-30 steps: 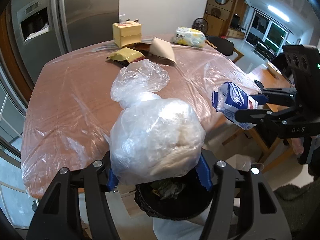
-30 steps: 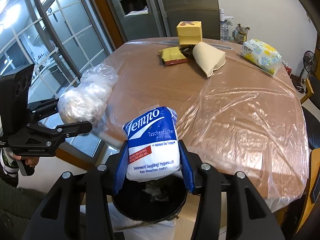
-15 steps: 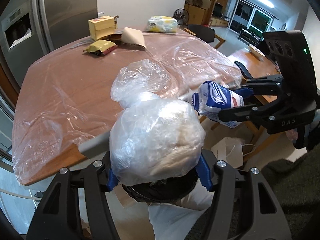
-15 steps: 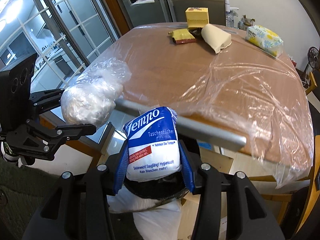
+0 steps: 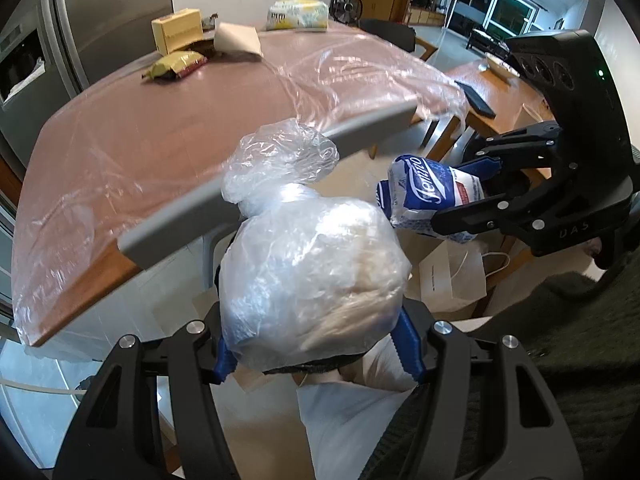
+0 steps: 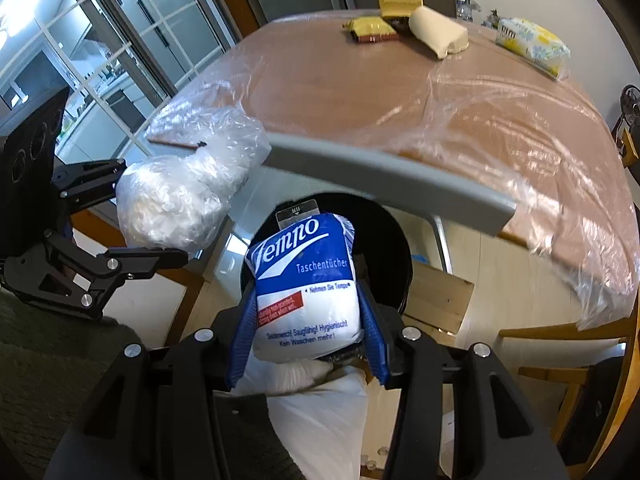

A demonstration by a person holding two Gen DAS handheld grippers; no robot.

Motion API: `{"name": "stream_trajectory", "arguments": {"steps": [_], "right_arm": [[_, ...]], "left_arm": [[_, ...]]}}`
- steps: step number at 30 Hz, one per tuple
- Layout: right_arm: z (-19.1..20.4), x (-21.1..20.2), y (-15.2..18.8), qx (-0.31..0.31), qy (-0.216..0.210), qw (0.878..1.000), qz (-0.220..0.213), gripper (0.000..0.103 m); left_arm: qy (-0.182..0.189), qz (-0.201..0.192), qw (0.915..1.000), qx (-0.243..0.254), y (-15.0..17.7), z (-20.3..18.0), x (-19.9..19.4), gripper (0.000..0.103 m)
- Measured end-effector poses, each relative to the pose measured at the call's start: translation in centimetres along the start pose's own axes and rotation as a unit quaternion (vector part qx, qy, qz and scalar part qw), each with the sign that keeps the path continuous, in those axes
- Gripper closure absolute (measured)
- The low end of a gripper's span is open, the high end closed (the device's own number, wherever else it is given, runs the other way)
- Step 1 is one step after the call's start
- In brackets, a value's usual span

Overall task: Collect trash
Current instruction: 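Carry the bread bag and Tempo pack down over the black bin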

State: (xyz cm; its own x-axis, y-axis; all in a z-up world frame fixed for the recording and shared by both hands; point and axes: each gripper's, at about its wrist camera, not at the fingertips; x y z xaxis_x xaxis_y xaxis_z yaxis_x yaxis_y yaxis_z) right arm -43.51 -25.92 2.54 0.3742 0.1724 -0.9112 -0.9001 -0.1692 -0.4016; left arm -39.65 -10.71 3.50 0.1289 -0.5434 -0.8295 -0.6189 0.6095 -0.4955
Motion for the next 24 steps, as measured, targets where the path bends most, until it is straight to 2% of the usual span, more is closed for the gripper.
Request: {"name": "stream_trajectory", "arguments": {"steps": [9,24], "right_arm": [[0.0,3.2,0.7,-0.001,0.015,1.0,0.026,0.057],[0.2,7.0,0.1,-0.012,0.04,0.998,0.041,0.057]], "left_arm": [[-0.015,0.024,0.9994,-0.017,1.3,1.1,2.7,0.041],[-0.039,0.054,0.9968,-0.044,2.0,3.6,6.7,0.041]]}}
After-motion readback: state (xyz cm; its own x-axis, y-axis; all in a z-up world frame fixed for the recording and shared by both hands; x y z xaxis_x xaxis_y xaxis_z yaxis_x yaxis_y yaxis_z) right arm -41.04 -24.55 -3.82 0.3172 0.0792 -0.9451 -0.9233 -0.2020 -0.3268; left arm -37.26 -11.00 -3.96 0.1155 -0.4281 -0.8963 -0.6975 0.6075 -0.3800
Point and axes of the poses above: each gripper's, at about its wrist camera, not at the fingertips, and x roughly the way its jaws point, z to its left, y to its underside, and after that the axes turned 11 degrees about y, right-handed
